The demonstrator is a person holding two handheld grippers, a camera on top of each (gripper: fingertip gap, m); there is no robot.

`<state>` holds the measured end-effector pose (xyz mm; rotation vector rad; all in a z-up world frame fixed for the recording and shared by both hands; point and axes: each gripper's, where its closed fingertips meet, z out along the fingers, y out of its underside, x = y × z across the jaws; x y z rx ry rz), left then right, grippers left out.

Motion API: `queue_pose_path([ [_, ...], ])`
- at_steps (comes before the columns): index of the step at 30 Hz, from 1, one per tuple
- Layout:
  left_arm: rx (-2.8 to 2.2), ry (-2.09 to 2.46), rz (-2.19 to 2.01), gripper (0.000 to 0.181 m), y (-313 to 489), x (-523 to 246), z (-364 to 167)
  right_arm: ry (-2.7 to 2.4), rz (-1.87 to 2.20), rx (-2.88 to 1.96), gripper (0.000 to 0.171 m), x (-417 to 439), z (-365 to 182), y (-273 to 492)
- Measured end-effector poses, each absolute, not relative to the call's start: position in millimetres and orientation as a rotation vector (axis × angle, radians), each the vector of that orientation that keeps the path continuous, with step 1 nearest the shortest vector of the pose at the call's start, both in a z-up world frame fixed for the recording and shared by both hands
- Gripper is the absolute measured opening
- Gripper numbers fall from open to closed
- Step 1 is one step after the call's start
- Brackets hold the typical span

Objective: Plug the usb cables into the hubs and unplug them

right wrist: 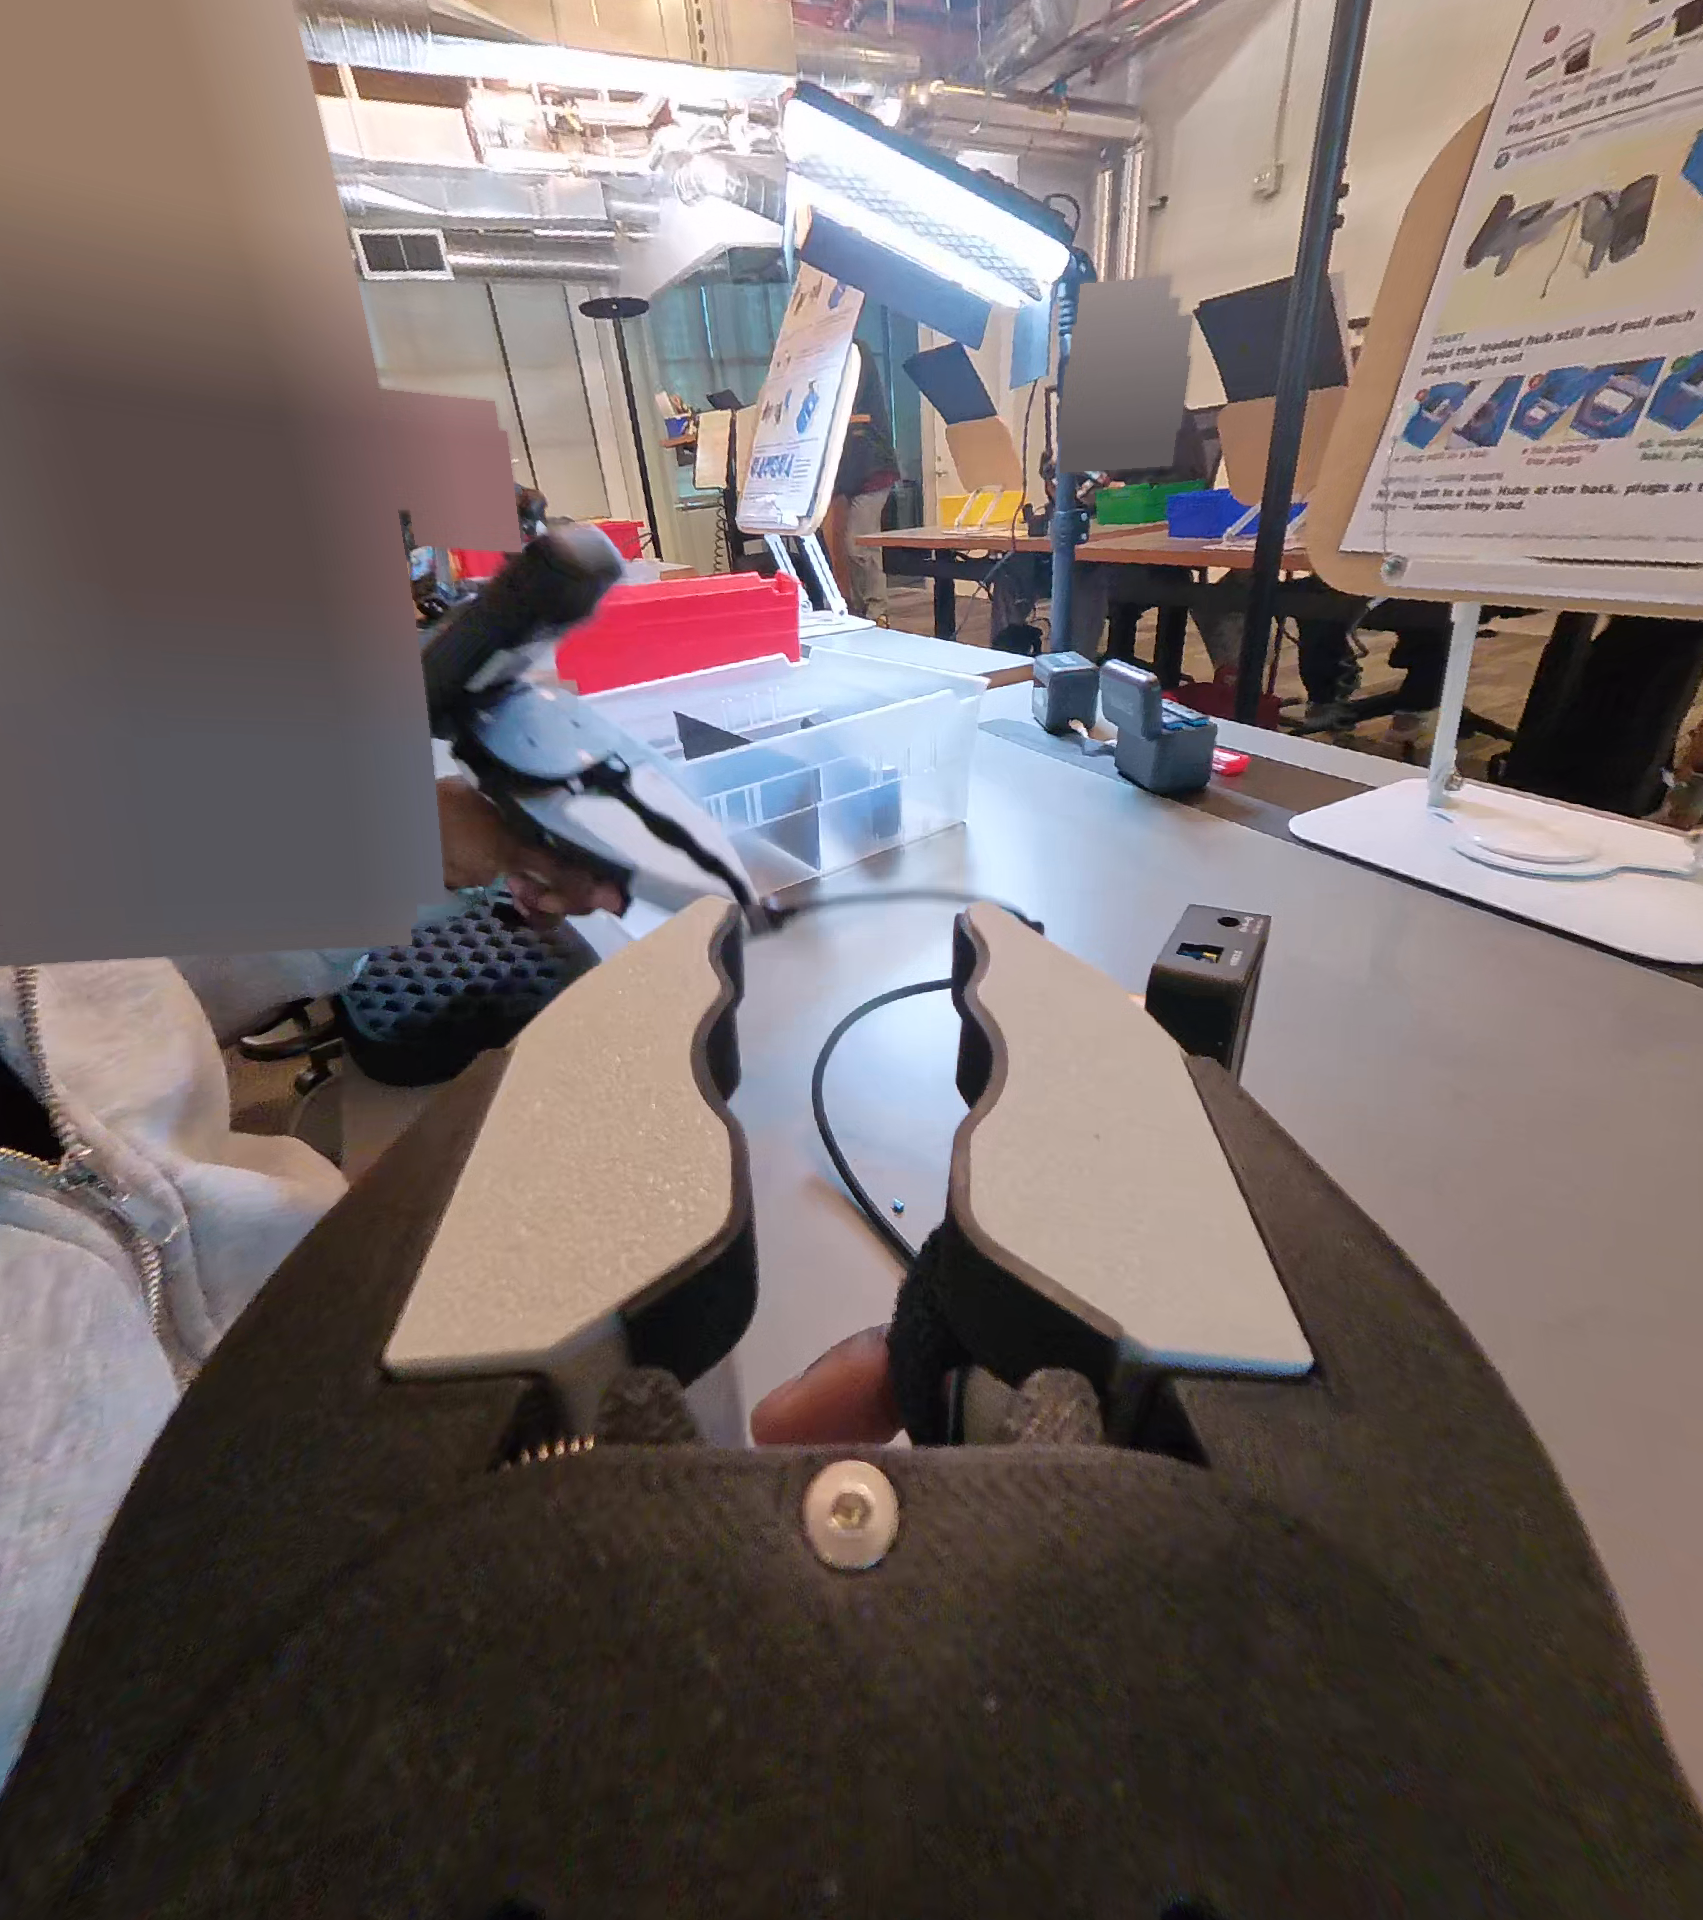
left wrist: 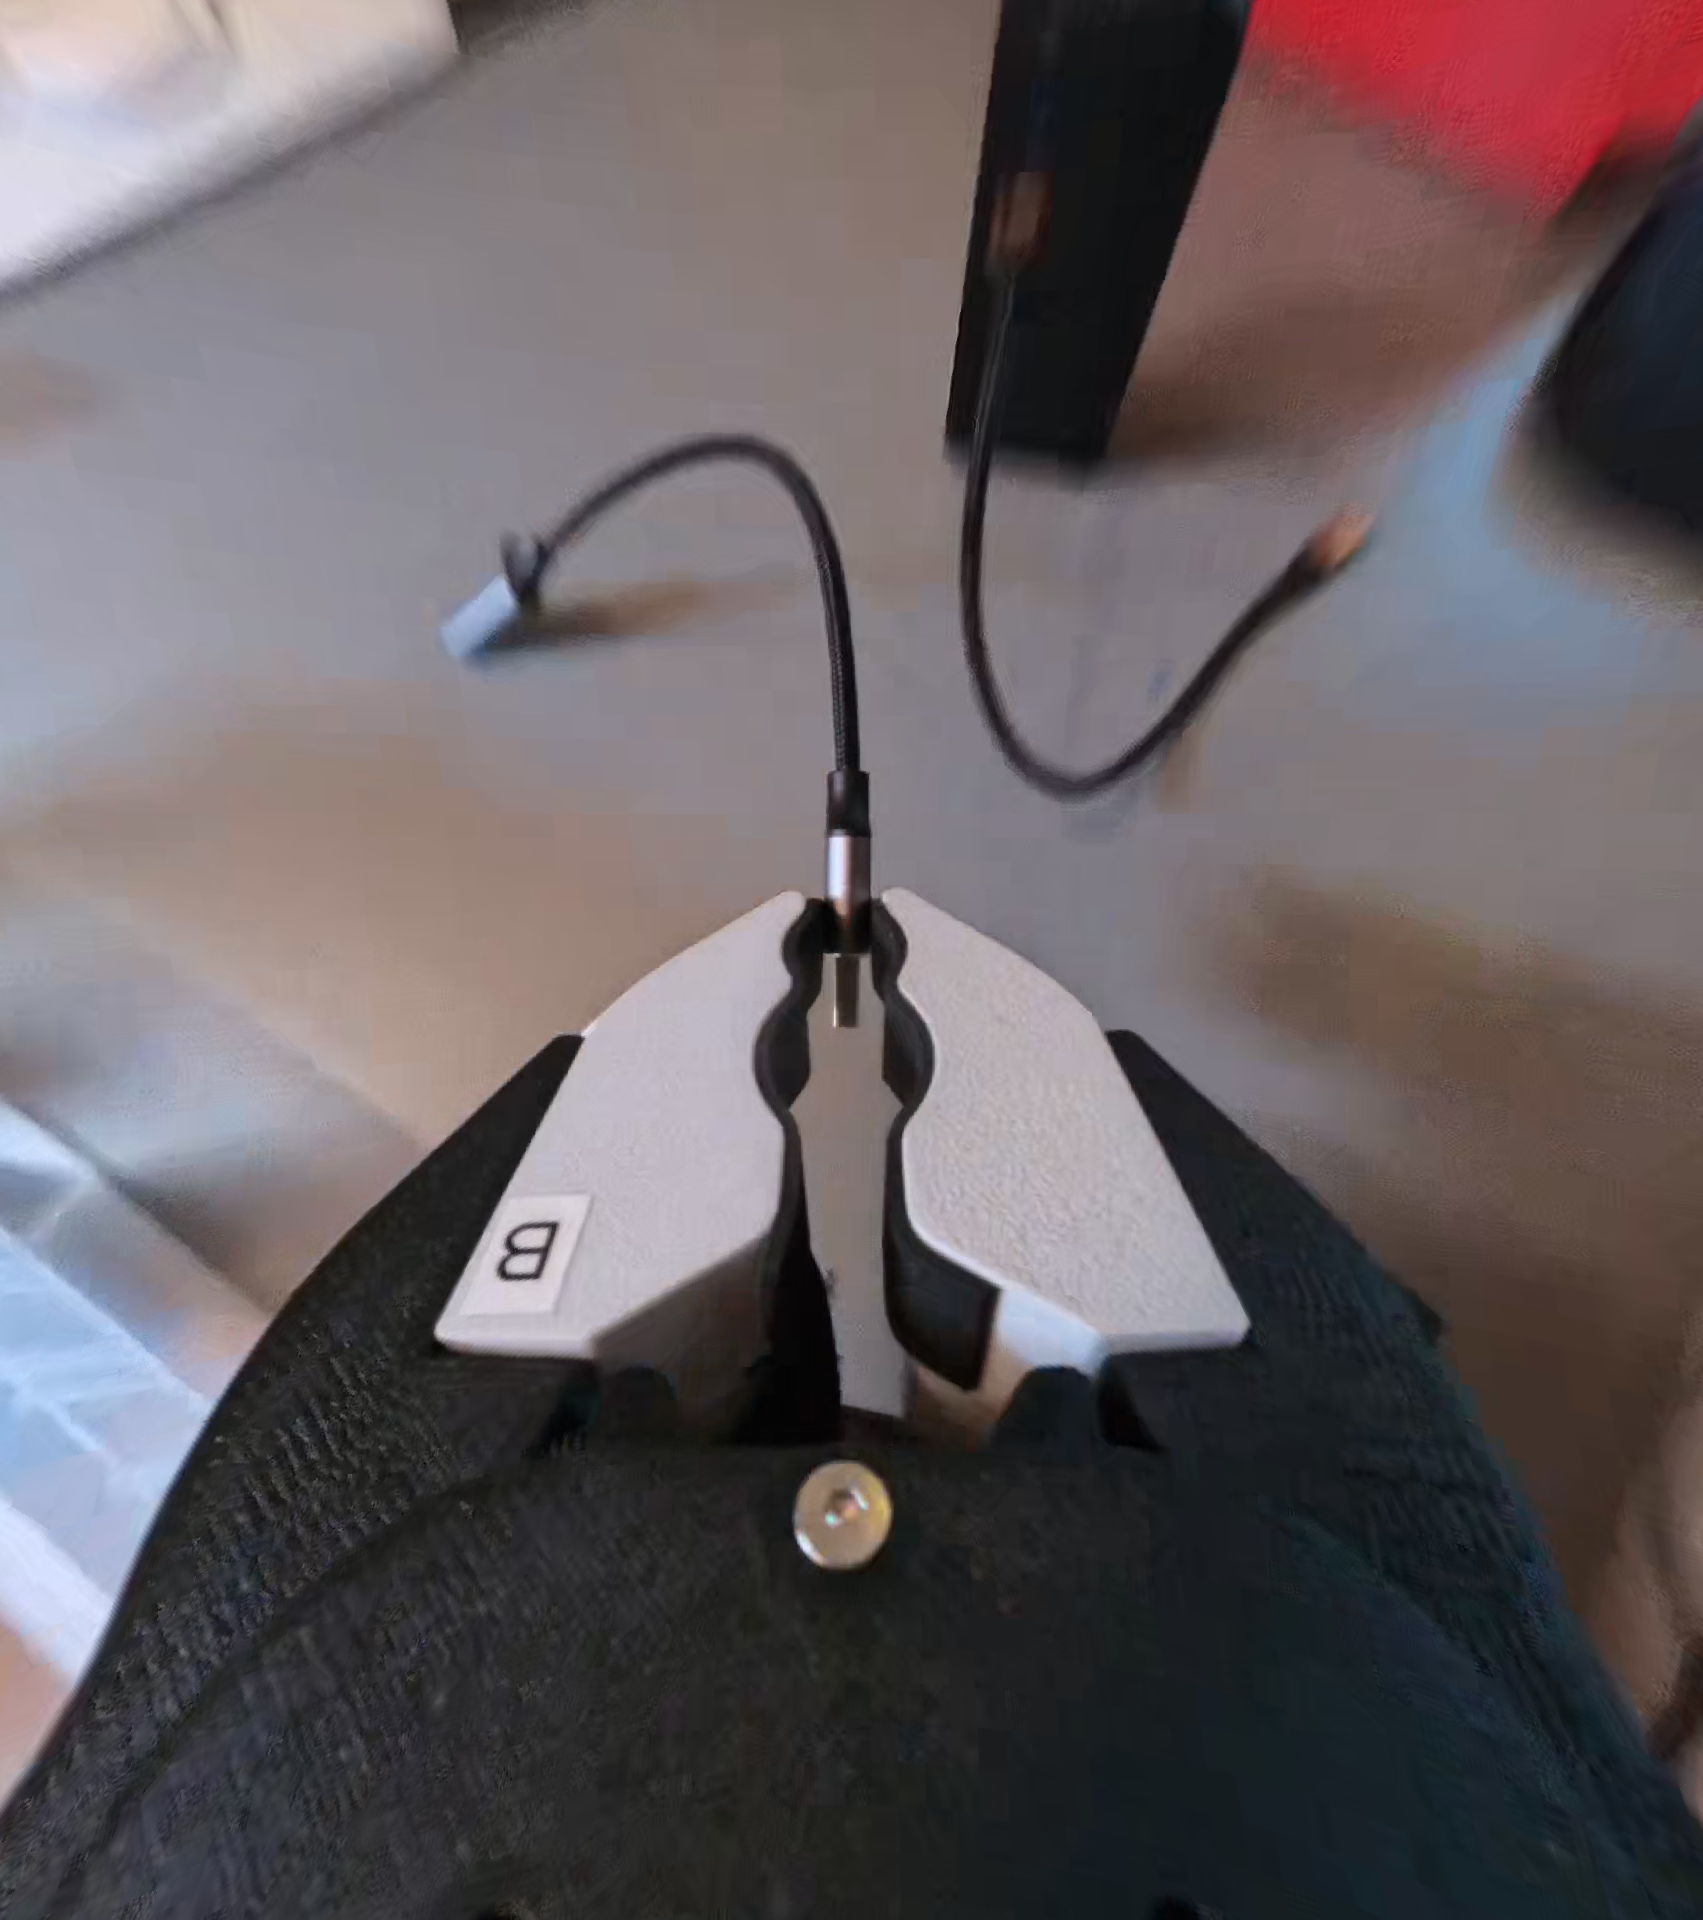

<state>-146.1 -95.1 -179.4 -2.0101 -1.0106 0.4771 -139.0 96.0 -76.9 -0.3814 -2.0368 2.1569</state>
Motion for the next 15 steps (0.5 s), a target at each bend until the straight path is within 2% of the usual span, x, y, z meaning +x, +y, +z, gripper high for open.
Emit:
queue_pose_path([
  [1,-1.877,-0.943,0.480,0.008,-90.2,-147.7,-158.0,-2.042,2.144,-0.393,0.038,-139.8,-78.0,93.5],
  [4,-1.503,-0.814,0.518,0.008,-84.9,-147.4,-97.4,-2.058,2.148,-0.411,0.037,-137.9,-78.7,83.5],
  [8,-1.044,-0.719,0.456,0.008,-82.0,-137.9,-44.1,-1.974,2.324,-0.554,0.033,-136.3,-64.6,65.1],
  [12,-0.791,-0.670,0.360,0.009,-70.5,-127.0,-29.9,-1.891,2.769,-0.790,0.030,-119.4,-45.9,33.8],
  [15,-0.768,-0.625,0.352,0.008,-51.7,-116.1,-29.8,-1.804,3.088,-0.973,0.035,-109.0,-36.3,11.1],
])
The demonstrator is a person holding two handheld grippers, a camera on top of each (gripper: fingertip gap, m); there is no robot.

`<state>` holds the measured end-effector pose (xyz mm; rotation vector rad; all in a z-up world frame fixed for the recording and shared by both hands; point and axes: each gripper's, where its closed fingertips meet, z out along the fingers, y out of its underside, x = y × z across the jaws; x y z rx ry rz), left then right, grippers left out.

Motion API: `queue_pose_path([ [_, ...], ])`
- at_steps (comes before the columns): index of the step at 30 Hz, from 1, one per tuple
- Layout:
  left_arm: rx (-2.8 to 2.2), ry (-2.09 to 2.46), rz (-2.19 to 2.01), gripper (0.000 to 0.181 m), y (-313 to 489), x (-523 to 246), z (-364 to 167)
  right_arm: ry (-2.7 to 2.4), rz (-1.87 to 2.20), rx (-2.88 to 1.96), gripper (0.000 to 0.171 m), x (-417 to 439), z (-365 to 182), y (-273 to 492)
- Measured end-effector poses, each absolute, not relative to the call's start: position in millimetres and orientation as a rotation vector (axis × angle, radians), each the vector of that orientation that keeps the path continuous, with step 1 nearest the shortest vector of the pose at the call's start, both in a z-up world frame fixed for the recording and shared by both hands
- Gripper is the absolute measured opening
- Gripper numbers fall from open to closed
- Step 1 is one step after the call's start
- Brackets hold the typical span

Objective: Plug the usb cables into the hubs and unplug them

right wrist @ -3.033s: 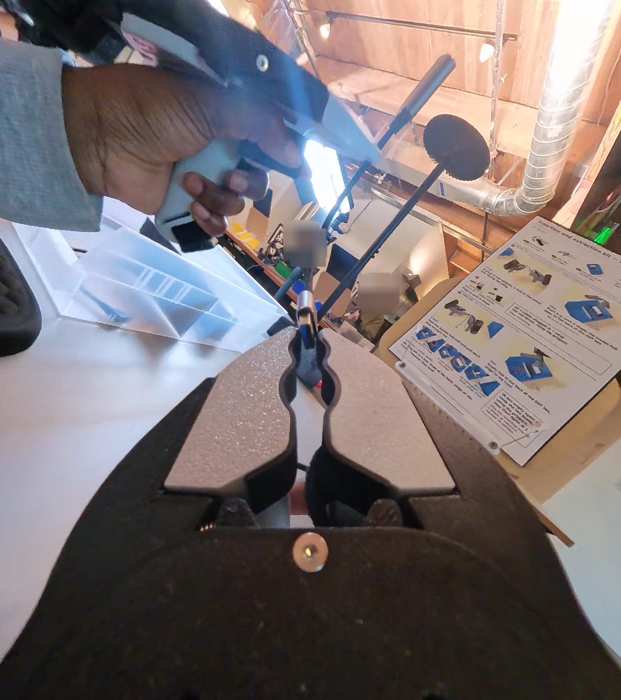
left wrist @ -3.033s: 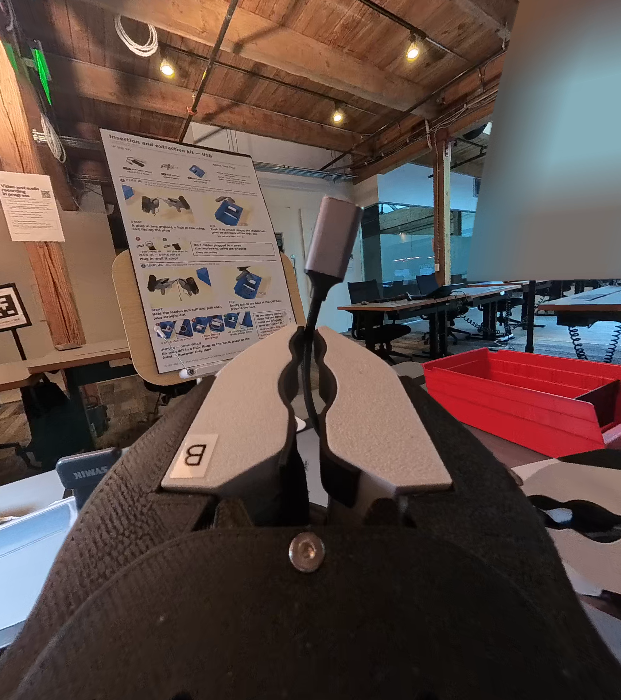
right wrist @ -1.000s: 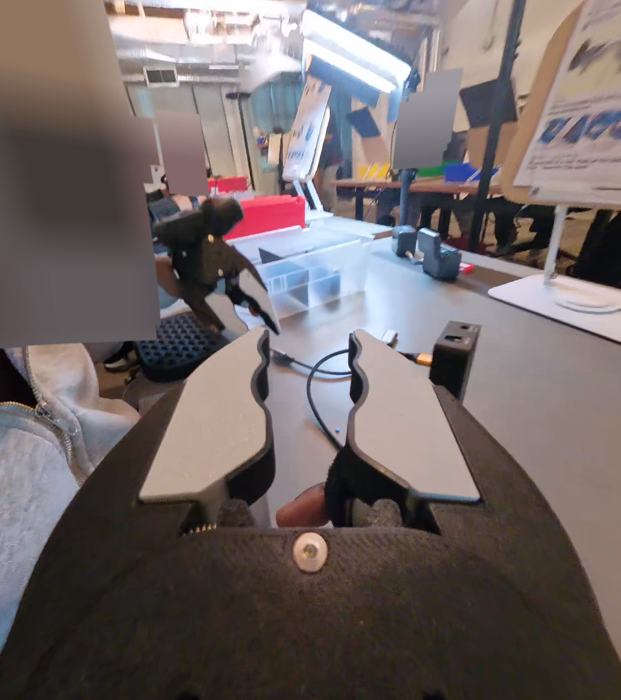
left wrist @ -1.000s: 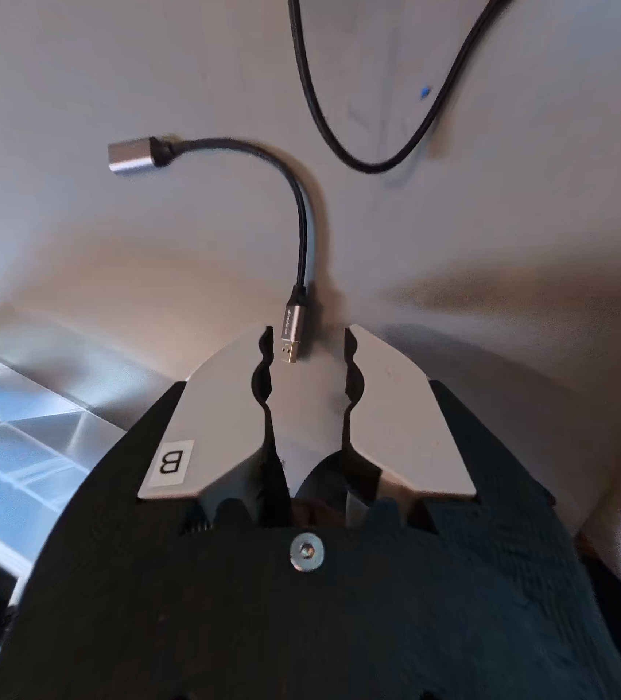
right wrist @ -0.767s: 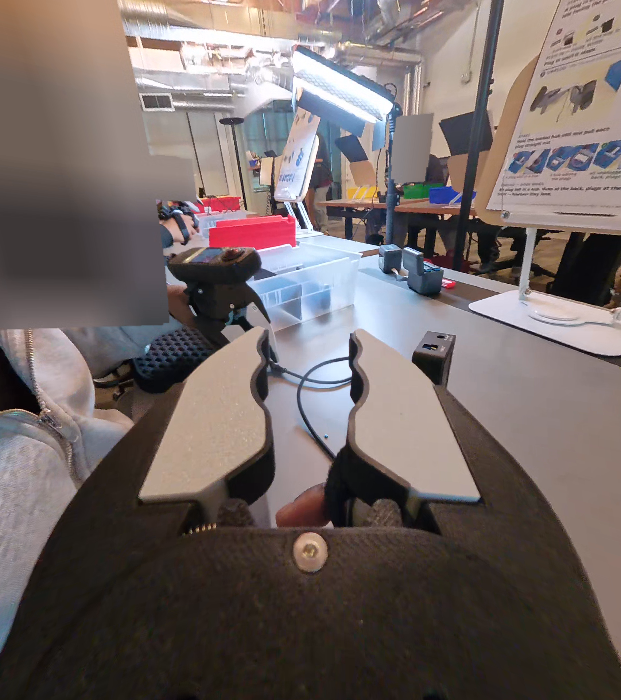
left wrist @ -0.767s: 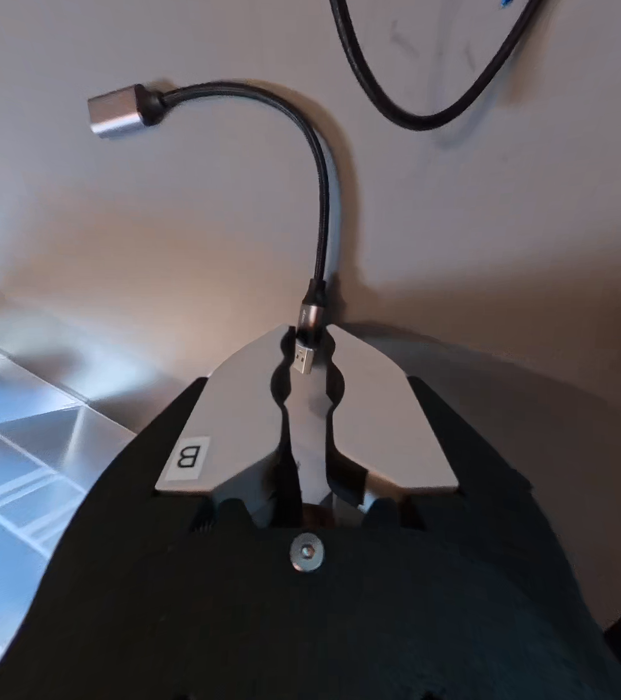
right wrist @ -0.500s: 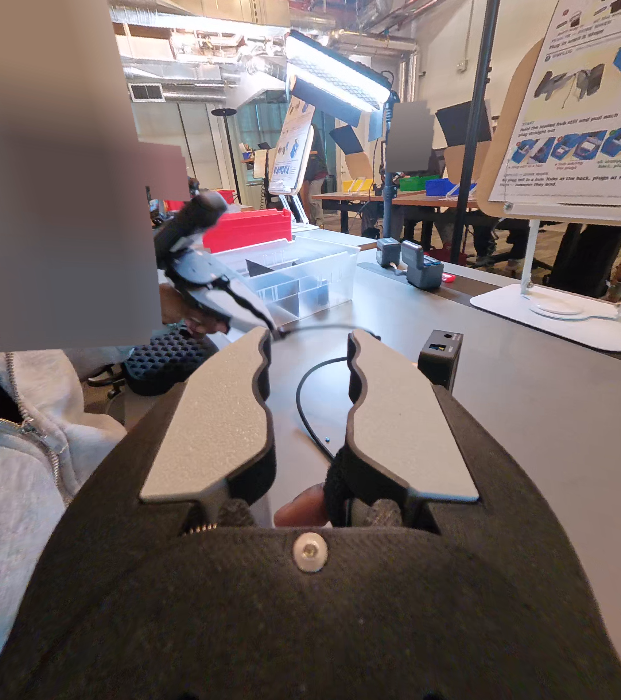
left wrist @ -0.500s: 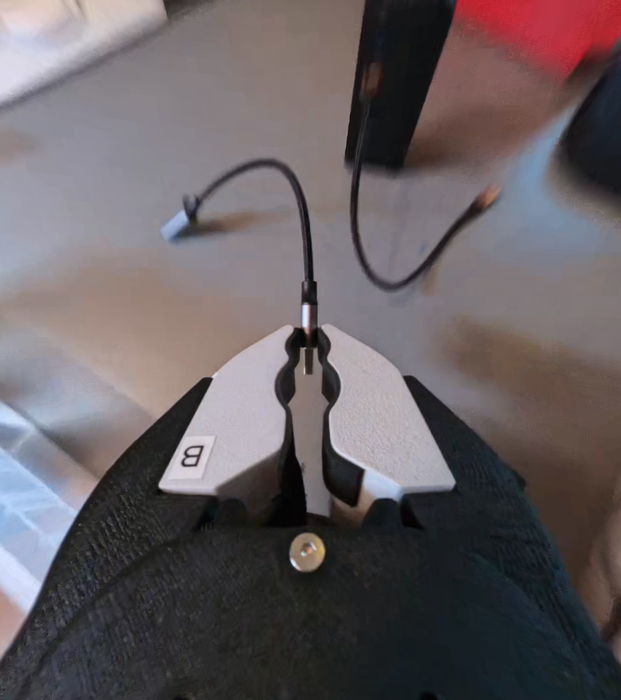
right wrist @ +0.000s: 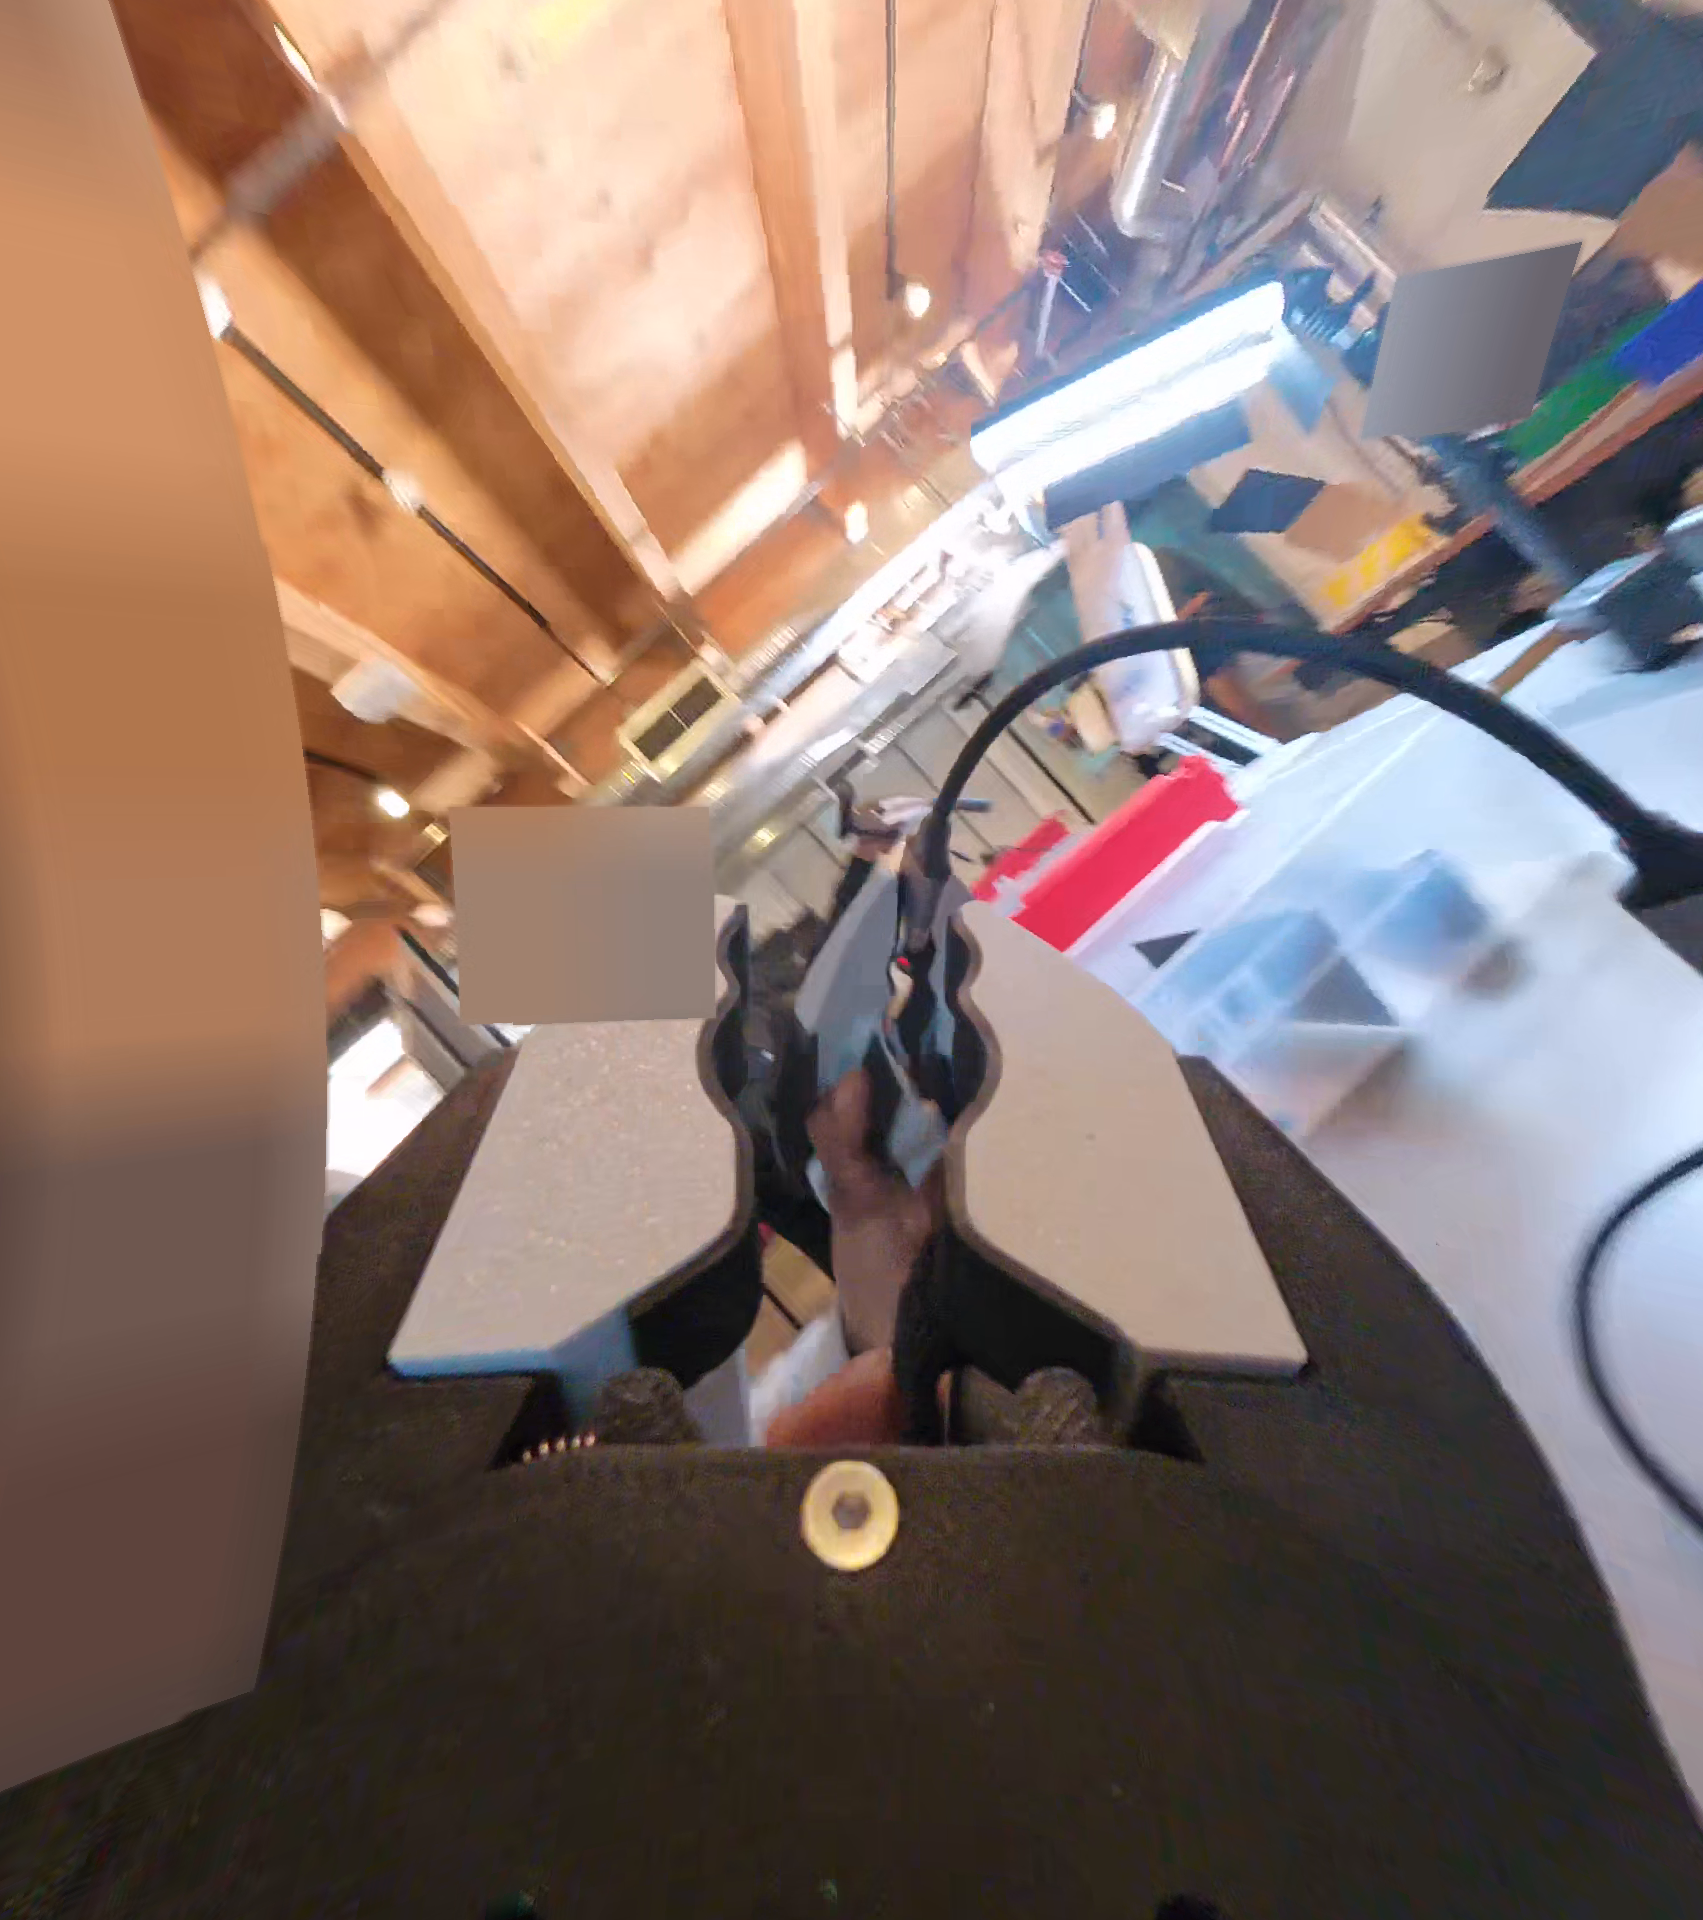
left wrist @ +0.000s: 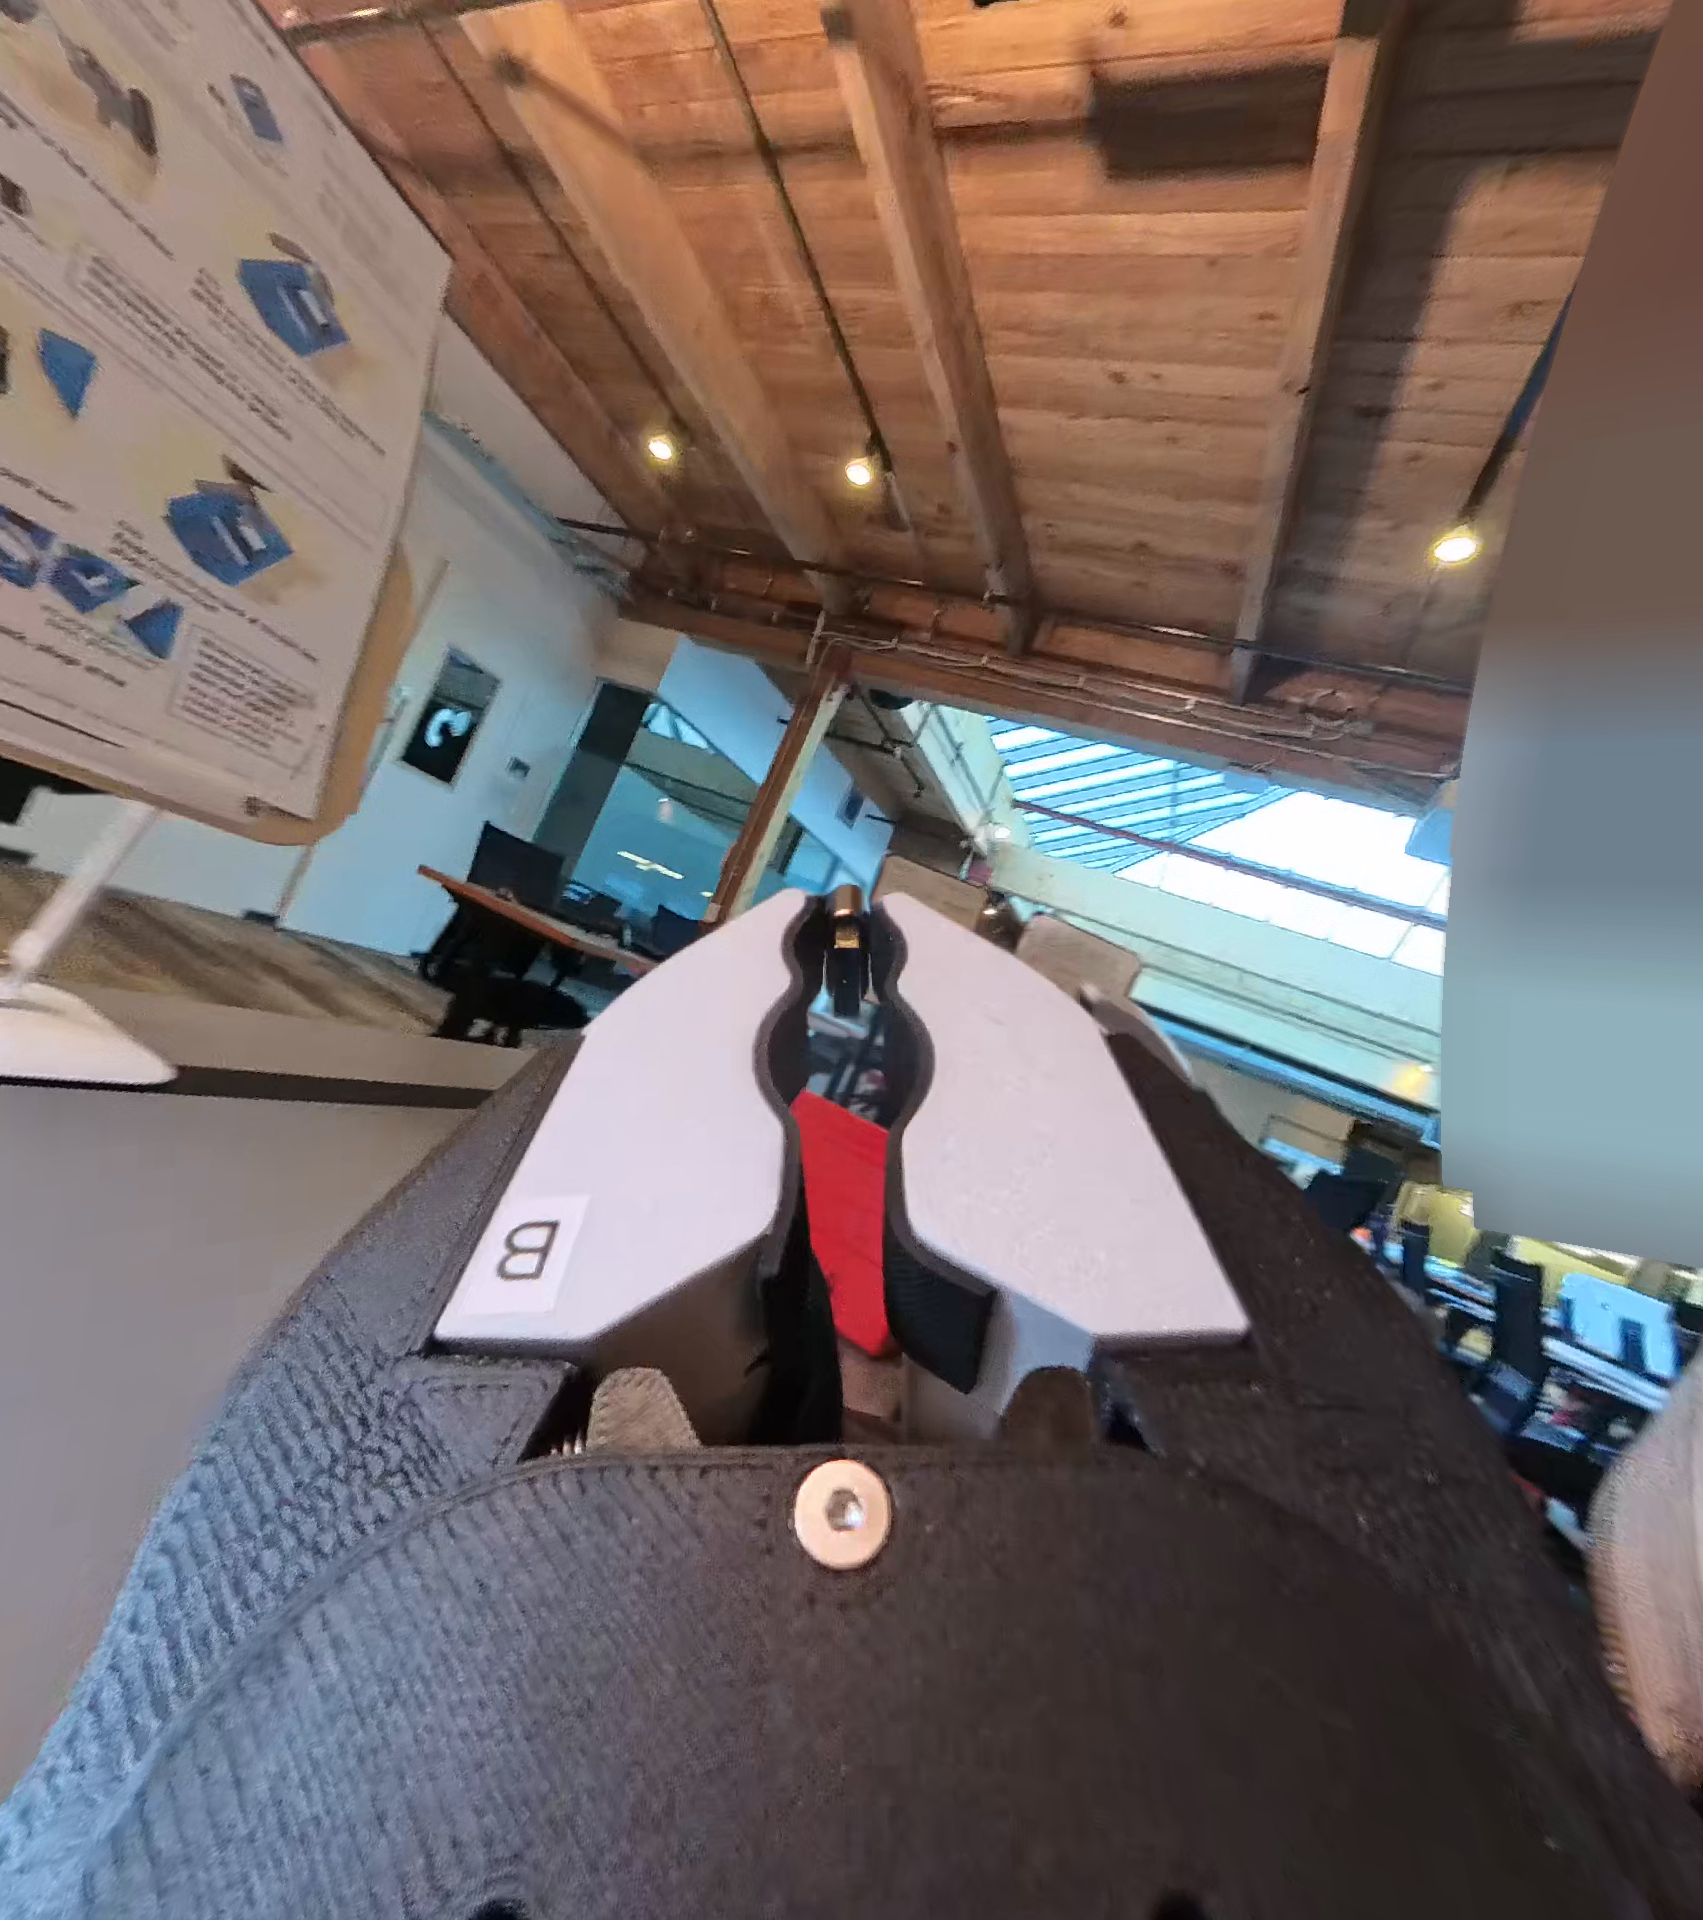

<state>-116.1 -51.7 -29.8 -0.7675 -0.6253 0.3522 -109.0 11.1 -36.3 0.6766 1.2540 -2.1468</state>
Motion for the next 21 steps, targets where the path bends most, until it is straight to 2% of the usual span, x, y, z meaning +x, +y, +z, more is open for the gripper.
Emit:
queue_pose_path([
  [6,-0.747,-0.577,0.195,0.008,-20.9,-100.9,-32.0,1.106,-2.113,0.702,0.037,-111.6,-36.3,-5.7],
  [7,-0.745,-0.576,0.180,0.008,-18.0,-99.8,-33.4,1.109,-2.122,0.700,0.032,-111.9,-35.0,-5.9],
  [8,-0.750,-0.574,0.169,0.008,-14.3,-98.6,-35.4,1.121,-2.141,0.694,0.012,-112.0,-33.4,-5.2],
  [10,-0.769,-0.572,0.160,0.008,-7.5,-97.1,-39.9,1.169,-2.208,0.672,0.003,-111.5,-29.9,-1.6],
  [12,-0.805,-0.517,0.114,0.009,-1.0,-91.0,-39.7,1.253,-2.254,0.606,0.003,-105.4,-26.1,2.5],
  [13,-0.841,-0.482,0.086,0.010,1.1,-88.0,-39.9,1.324,-2.253,0.569,0.003,-101.4,-25.8,4.0],
  [16,-0.983,-0.446,0.001,0.035,1.5,-86.3,-44.1,1.710,-2.166,0.381,0.003,-82.3,-36.8,4.3],
  [21,-1.293,-0.422,-0.137,0.041,23.7,-72.9,-63.7,2.404,-1.761,0.144,0.004,-63.8,-90.7,0.4],
])
